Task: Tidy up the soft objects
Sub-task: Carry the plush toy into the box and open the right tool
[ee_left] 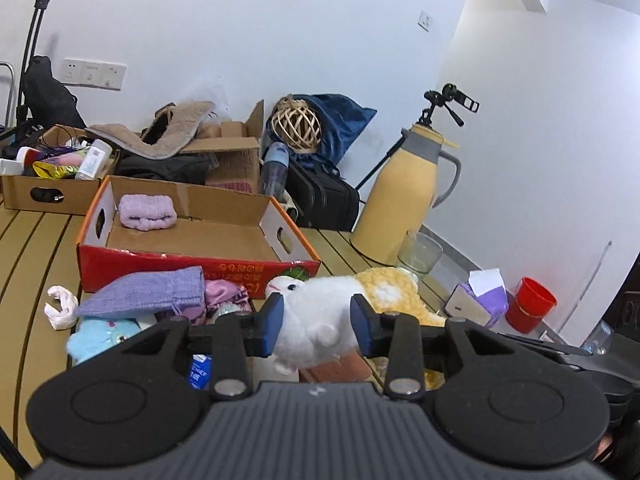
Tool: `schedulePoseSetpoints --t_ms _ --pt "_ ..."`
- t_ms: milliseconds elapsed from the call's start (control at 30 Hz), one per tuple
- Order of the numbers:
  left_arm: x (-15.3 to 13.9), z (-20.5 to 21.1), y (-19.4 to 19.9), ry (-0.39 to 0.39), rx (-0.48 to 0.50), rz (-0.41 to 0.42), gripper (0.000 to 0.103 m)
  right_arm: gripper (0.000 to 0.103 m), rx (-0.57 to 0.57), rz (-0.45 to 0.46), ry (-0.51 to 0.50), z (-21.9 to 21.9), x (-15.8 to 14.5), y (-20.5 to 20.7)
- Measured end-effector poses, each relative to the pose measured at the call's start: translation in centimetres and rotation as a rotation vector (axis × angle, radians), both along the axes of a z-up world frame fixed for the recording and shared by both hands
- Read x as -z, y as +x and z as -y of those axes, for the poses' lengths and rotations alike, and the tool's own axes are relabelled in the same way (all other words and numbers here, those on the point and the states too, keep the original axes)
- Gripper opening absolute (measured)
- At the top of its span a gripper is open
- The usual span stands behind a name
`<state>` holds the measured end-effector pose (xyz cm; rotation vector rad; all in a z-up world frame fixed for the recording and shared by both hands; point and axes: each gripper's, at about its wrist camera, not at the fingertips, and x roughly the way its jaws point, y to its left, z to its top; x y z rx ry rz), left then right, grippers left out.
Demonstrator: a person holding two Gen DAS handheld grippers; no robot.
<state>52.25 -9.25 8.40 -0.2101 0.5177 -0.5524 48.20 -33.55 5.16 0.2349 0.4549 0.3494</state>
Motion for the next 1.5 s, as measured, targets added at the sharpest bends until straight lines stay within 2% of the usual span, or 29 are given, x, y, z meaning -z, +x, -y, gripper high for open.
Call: schedulePoseSetpoints --t_ms 133,267,367,500,667,800,900,1000,1100,1200,1267,1400,1500 --pt "-0.9 0.3 2.5 -0.014 -0.005 -0.002 0.038 0.04 -0.002 -0.013 0.025 -0.2 -1.0 1.1" --pt "-1.2 0.8 8.3 -0.014 -0.002 -0.019 0.038 0.04 0.009 -0.035 0.038 0.3 -1.7 5.4" --pt "-1.1 1.3 14.2 -0.019 -0.009 -0.044 0.038 0.04 0.014 -0.05 0.042 1.0 -2.1 10.5" --pt "0.4 2.2 23.4 -0.014 -0.033 -0.128 0.038 0.04 0.02 -0.088 0.04 1.7 -1.6 18.9" --pt "3.7 3.6 33.4 0.041 -0.052 -0.246 0.039 0.039 0.025 -0.171 0.027 2.3 1.4 30.3" --pt "6.7 4.7 37.8 0.137 -0.059 -0.285 0.04 0.039 0.047 -0.226 0.012 2.4 4.5 36.8" --pt "7.6 4.5 38.3 0.15 -0.071 -0.285 0.04 0.041 0.084 -0.248 -0.07 1.5 6.2 39.3" --pt "7.0 3.9 37.8 0.141 -0.08 -0.256 0.04 0.044 0.114 -0.25 -0.216 -0.1 7.4 40.5" --pt "5.4 3.7 36.8 0.141 -0.081 -0.234 0.04 0.045 0.111 -0.236 -0.29 -1.1 7.6 40.5" --pt "2.5 3.3 35.3 0.15 -0.093 -0.207 0.04 0.047 0.141 -0.249 -0.405 -1.9 7.1 40.4" --pt "0.1 2.6 33.8 0.149 -0.107 -0.18 0.041 0.047 0.141 -0.238 -0.374 -1.5 5.5 39.5" --pt "-5.1 0.5 29.0 0.165 -0.139 -0.118 0.047 0.048 0.142 -0.181 -0.292 -0.6 -0.1 35.9" --pt "-7.1 -0.8 23.4 0.219 -0.144 -0.083 0.049 0.056 0.139 -0.124 -0.276 0.0 -5.2 31.4"
